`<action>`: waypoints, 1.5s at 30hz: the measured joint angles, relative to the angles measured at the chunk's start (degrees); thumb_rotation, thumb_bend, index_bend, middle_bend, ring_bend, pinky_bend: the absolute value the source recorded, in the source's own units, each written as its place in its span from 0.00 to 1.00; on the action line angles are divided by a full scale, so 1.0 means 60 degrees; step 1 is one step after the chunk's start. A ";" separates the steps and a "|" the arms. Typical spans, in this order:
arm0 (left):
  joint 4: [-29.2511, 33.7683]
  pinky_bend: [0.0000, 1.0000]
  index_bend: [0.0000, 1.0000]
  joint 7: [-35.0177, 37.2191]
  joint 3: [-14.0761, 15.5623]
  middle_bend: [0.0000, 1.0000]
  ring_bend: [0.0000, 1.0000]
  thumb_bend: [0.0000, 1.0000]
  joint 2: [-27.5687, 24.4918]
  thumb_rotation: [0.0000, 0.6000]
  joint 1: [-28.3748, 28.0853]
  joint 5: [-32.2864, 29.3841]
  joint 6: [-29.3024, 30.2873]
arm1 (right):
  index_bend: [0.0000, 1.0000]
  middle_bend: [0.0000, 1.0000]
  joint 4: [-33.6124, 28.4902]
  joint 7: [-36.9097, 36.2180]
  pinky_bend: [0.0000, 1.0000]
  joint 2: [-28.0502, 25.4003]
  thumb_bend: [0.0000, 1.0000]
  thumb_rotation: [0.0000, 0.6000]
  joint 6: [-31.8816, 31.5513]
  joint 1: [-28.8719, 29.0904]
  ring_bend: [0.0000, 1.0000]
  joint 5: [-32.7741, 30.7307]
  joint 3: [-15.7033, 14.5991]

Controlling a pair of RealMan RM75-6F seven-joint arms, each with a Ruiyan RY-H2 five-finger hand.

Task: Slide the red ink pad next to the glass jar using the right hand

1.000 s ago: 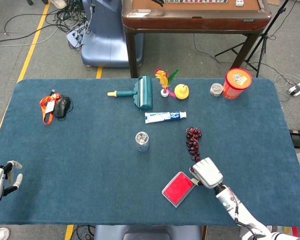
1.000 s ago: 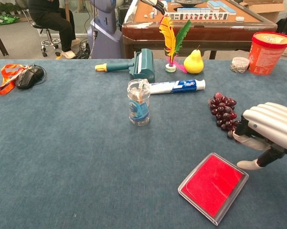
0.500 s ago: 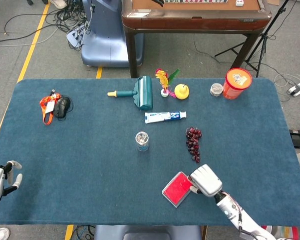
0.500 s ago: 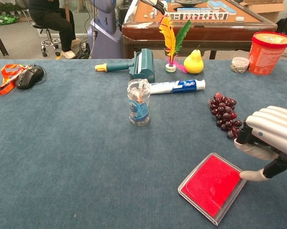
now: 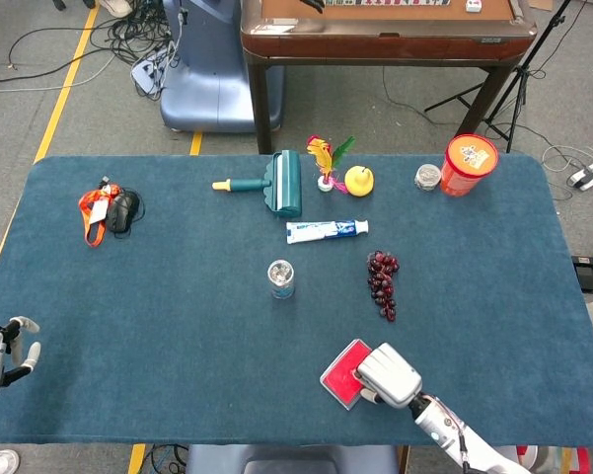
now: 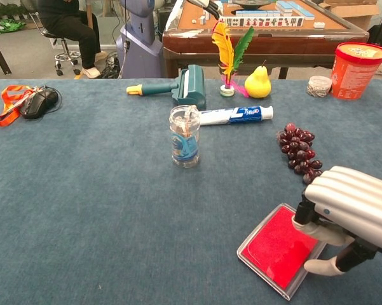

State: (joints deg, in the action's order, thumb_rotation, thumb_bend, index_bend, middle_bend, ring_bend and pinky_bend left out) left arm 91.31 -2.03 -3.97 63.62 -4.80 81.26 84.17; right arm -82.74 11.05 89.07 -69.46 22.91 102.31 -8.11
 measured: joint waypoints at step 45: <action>0.0028 0.79 0.47 0.0007 -0.0002 0.74 0.60 0.40 -0.0031 1.00 0.0014 -0.0039 -0.0035 | 1.00 1.00 0.0927 -0.0221 1.00 0.0798 0.00 1.00 0.0415 0.0430 1.00 -0.0572 0.0723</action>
State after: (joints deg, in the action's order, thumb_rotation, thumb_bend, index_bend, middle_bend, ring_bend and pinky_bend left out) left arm 91.49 -1.99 -3.99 63.44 -4.72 81.03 83.96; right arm -77.18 9.72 93.86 -66.97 25.50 98.88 -3.78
